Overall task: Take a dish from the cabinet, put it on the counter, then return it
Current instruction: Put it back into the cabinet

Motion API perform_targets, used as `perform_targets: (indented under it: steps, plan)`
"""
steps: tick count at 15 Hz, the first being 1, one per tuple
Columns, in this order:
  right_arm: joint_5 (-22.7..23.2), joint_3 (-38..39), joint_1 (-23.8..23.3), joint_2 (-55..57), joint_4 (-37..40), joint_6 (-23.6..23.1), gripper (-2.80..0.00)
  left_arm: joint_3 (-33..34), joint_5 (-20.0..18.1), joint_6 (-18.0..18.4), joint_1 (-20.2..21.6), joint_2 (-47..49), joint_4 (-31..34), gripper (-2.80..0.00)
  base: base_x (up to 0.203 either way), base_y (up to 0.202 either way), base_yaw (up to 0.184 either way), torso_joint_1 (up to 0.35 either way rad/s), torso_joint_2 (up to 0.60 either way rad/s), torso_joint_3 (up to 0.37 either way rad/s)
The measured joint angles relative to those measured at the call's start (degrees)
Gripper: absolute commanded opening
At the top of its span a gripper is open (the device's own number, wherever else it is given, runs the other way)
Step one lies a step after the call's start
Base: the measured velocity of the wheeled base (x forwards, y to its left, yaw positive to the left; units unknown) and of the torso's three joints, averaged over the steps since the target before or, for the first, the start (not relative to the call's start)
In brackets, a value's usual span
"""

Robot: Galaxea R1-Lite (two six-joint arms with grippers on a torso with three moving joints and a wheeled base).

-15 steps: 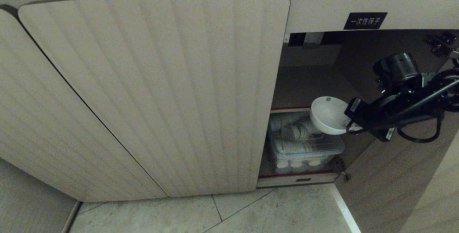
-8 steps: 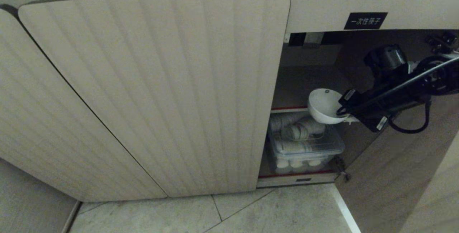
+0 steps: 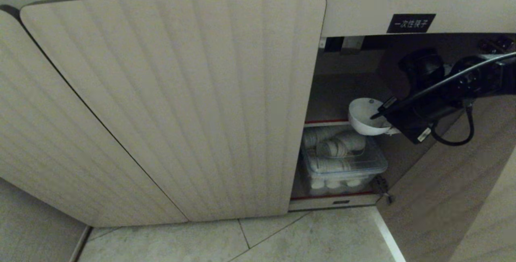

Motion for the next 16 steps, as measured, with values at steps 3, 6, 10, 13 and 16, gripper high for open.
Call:
perform_targets:
  steps: [3,6,10,13,16]
  plan:
    - [0.0,-2.2,0.0,1.4,0.0,2.0,-2.80,0.0,0.0,0.0,0.0,0.0,0.0,-2.80,0.000,0.000,0.000,0.000,0.00,0.000]
    - [0.1,-3.9,0.0,2.2,-0.4,2.1,-2.80,0.0,0.0,0.0,0.0,0.0,0.0,-2.80,0.000,0.000,0.000,0.000,0.00,0.000]
    - [0.1,-5.6,0.0,3.1,-0.6,2.8,-2.80,0.0,0.0,0.0,0.0,0.0,0.0,-2.80,0.000,0.000,0.000,0.000,0.00,0.000]
    - [0.2,-6.5,0.0,3.8,-0.8,2.8,-2.80,0.0,0.0,0.0,0.0,0.0,0.0,-2.80,0.000,0.000,0.000,0.000,0.00,0.000]
    - [0.2,-8.5,0.0,4.6,-0.8,2.8,-2.80,0.0,0.0,0.0,0.0,0.0,0.0,-2.80,0.000,0.000,0.000,0.000,0.00,0.000]
